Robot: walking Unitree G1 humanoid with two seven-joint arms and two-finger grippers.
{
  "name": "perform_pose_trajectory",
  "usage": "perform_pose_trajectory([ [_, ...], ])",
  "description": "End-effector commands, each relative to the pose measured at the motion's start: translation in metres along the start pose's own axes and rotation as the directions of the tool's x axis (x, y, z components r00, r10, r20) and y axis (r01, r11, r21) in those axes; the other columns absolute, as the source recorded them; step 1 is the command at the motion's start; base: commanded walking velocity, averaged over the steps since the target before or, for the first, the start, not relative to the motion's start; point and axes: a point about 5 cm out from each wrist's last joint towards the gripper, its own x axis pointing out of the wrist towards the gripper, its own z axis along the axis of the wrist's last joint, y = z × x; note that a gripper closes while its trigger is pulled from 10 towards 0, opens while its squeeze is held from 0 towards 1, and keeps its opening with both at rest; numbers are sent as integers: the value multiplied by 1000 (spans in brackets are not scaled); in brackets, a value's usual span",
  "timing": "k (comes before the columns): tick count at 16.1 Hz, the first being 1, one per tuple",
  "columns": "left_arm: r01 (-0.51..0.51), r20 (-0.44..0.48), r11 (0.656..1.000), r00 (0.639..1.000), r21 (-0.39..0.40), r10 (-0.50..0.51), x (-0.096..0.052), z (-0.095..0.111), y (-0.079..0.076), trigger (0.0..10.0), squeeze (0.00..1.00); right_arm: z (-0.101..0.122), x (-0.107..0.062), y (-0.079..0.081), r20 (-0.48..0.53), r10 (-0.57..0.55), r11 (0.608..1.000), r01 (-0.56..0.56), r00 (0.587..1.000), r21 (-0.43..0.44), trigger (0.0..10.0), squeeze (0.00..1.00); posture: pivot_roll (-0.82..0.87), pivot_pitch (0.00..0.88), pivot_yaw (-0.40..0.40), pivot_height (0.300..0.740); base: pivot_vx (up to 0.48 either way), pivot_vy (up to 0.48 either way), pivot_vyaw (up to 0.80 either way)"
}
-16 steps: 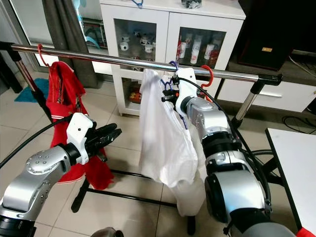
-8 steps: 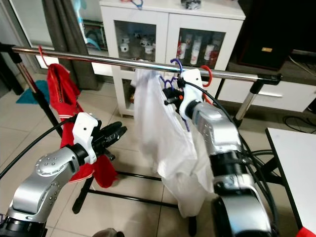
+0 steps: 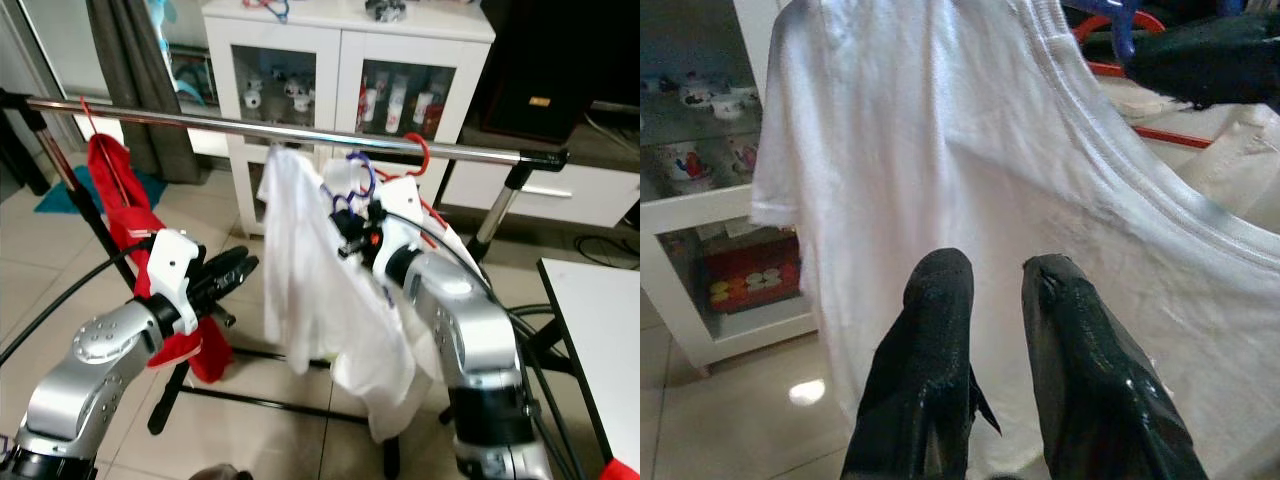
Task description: Hang hanger
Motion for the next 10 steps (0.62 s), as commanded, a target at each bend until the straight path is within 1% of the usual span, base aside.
perform_pose_trajectory([
  [1,16,2,1000,1000,16,-16,0,3,-3,10000,0,5,-4,5,25,8,1000,-9,1000,4,0,0,27,0,24,740,0,0,0],
  [3,46,7,999,999,13,-46,2,3,-6,10000,0,3,-7,10,22,14,1000,-14,1000,8,0,0,23,0,25,740,0,0,0],
  [4,79,31,997,996,-23,-78,5,7,-8,10000,0,3,-8,19,19,59,998,-59,998,1,0,0,23,0,23,740,0,0,0],
  [5,118,64,990,991,-76,-114,10,12,-11,10000,1000,3,-7,28,11,112,993,-112,994,-27,0,0,24,0,21,740,0,0,0],
  [6,144,78,986,987,-81,-138,14,17,-12,10000,1000,4,-6,36,0,146,988,-146,989,-55,0,0,24,0,21,740,0,0,0],
  [7,154,78,986,986,-69,-149,19,18,-13,10000,1000,5,-4,40,-6,155,986,-155,988,-68,0,0,21,0,21,740,0,0,0],
  [9,159,79,985,985,-64,-154,26,20,-14,10000,1000,6,0,48,-16,165,983,-166,986,-81,0,0,19,0,22,740,0,0,0],
  [10,156,79,986,985,-64,-151,27,20,-14,10000,1000,6,1,51,-18,171,981,-172,985,-84,0,0,19,0,22,740,0,0,0],
])
